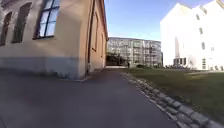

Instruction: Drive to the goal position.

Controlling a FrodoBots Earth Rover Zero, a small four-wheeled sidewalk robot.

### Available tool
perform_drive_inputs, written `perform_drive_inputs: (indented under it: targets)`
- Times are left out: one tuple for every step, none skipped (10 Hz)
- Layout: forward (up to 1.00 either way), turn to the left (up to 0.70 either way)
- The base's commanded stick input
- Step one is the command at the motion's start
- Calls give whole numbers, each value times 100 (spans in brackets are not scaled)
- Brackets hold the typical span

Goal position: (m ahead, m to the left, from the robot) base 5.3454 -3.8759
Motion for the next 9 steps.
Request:
perform_drive_inputs:
  targets:
    - [70,-5]
    - [70,-10]
    - [70,-13]
    - [70,0]
    - [70,-3]
    - [70,-12]
    - [70,-6]
    - [70,0]
    - [70,0]
